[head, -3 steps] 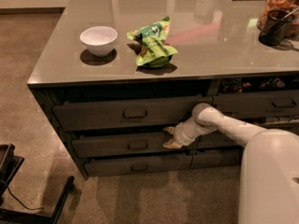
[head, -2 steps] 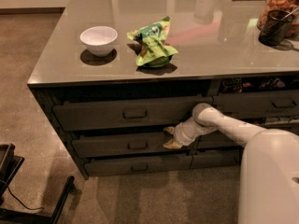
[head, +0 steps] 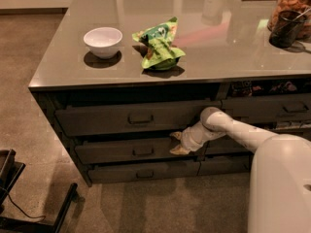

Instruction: Open middle drawer

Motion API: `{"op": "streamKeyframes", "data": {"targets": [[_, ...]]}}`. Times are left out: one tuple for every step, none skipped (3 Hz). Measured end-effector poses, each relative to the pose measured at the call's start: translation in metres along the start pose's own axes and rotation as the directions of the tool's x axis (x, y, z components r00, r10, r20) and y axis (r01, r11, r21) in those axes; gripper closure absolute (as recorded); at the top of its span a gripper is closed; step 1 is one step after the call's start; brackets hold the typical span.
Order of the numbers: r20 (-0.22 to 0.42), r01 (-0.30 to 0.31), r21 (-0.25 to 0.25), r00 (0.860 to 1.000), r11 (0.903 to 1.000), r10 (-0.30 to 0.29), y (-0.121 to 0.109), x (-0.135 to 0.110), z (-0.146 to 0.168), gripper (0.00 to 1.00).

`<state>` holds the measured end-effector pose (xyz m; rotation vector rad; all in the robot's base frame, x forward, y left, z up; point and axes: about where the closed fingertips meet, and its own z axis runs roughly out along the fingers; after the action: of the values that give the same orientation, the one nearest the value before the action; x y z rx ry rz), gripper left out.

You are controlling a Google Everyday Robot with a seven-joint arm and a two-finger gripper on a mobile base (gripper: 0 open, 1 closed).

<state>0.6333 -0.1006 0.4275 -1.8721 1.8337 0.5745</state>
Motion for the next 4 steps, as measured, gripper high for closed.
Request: {"op": "streamKeyframes", "data": {"targets": [[0.0, 0.0, 0.0, 1.0, 1.0, 0.0, 0.0, 0.0, 0.0001, 0.81], [0.001, 0.001, 0.001, 1.0, 1.0, -0.001, 0.0001, -0.0001, 0.0028, 0.58], [0.001, 0.001, 0.001, 1.0, 1.0, -0.001, -0.0005, -0.0011, 0.0015, 0.35], [0.001, 0.004, 0.007, 1.0, 1.0, -0.004, -0.0009, -0.0012, 0.0017, 0.11]]}}
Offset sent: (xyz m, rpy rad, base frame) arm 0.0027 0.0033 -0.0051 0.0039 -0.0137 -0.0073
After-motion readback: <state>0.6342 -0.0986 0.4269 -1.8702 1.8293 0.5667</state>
